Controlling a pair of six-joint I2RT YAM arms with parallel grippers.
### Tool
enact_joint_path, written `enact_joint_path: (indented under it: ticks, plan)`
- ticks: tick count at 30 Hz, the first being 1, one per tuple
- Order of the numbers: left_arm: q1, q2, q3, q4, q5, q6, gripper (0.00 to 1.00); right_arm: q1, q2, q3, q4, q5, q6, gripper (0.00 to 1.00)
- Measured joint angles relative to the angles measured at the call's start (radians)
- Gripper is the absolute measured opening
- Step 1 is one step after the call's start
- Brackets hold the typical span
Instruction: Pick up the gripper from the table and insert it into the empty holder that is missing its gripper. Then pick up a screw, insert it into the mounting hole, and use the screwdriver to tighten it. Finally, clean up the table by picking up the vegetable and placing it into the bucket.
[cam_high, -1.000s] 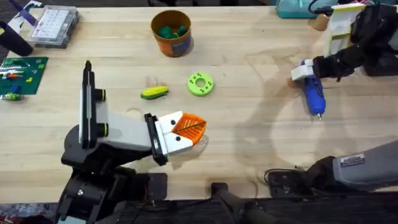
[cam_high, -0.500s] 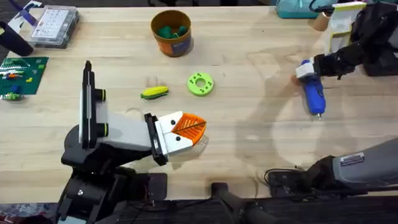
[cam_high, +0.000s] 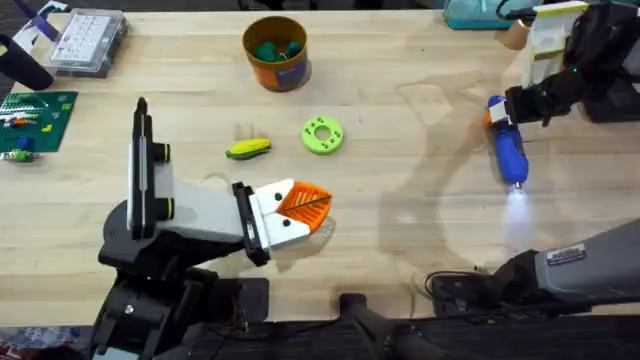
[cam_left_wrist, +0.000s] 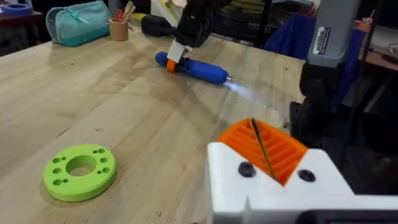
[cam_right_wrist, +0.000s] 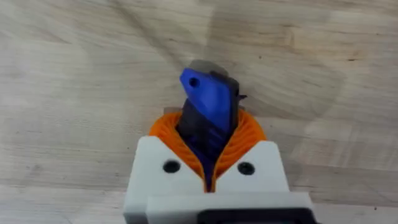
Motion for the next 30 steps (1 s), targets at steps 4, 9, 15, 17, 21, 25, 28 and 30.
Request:
enact_joint_path:
  ticks: [4,9,15,17,21,25,28,30]
  plan:
    - [0.000,0.000,0.000,0.000,0.000,0.000,0.014,0.000,0.000,0.006,-0.029,0.002,-0.003,0.026]
    - [0.000,0.000,0.000,0.000,0.000,0.000,0.014,0.000,-0.004,0.020,-0.104,0.003,-0.003,0.026]
    - [0.000,0.000,0.000,0.000,0.000,0.000,0.014,0.000,-0.013,0.062,-0.265,0.002,-0.003,0.026]
    - [0.000,0.000,0.000,0.000,0.000,0.000,0.014,0.001,-0.020,0.100,-0.332,0.002,-0.003,0.026]
    - [0.000,0.000,0.000,0.000,0.000,0.000,0.014,0.013,-0.047,0.201,-0.438,0.002,-0.003,0.026]
    - [0.000,0.000,0.000,0.000,0.000,0.000,0.014,0.039,-0.078,0.287,-0.498,-0.001,0.000,0.026]
    - [0.000,0.000,0.000,0.000,0.000,0.000,0.014,0.060,-0.103,0.324,-0.526,-0.001,0.005,0.026]
    - [0.000,0.000,0.000,0.000,0.000,0.000,0.014,0.072,-0.124,0.338,-0.541,-0.002,0.012,0.026]
